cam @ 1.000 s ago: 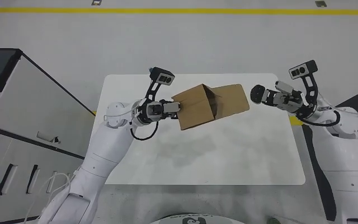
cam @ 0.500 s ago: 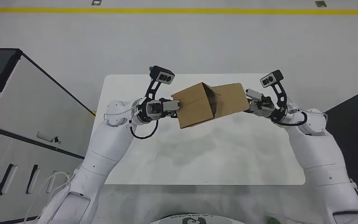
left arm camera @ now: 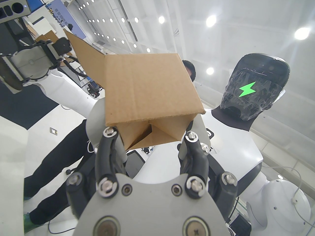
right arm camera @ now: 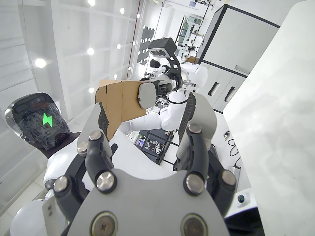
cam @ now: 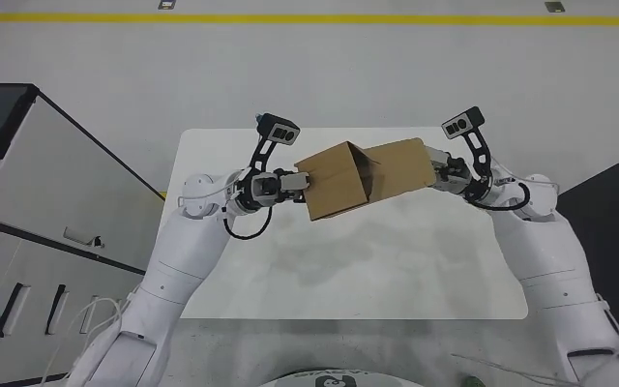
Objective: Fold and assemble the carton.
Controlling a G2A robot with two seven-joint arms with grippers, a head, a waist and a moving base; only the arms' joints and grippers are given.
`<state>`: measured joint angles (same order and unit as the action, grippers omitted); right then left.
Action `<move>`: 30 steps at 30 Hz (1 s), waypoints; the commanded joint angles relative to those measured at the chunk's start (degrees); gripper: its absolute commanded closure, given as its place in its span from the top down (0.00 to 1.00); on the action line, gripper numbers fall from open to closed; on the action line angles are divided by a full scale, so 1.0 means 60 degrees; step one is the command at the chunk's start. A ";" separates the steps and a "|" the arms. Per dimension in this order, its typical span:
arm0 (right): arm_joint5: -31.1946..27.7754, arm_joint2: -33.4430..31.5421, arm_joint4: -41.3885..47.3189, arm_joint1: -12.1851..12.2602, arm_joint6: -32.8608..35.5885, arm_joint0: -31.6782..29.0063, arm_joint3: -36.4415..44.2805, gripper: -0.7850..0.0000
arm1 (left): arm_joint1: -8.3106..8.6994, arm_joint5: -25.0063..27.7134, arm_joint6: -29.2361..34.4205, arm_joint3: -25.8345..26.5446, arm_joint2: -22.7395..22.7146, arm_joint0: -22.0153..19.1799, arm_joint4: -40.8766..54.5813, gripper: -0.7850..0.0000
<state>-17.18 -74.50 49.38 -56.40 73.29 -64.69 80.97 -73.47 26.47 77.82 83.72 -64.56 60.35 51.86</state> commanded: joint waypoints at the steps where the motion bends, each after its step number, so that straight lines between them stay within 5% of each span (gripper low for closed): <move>1: 0.0012 -0.0053 0.0017 -0.0002 0.0028 0.0006 0.0099 0.75 | -0.0005 0.0005 -0.0006 0.0001 0.0001 0.0006 0.0005 0.00; 18: -0.0334 -0.0396 0.0297 -0.0066 0.0352 0.0082 0.0808 0.80 | -0.0037 -0.0068 0.0068 -0.0129 -0.0017 -0.0056 -0.0031 0.00; 30: -0.0341 -0.0300 0.0427 -0.0166 0.0454 0.0342 0.0929 0.75 | -0.0052 -0.0093 0.0093 -0.0210 -0.0051 -0.0076 -0.0094 0.00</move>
<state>-19.20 -76.36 51.88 -57.35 76.02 -62.75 86.53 -73.77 25.91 78.37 82.47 -64.85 59.88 51.30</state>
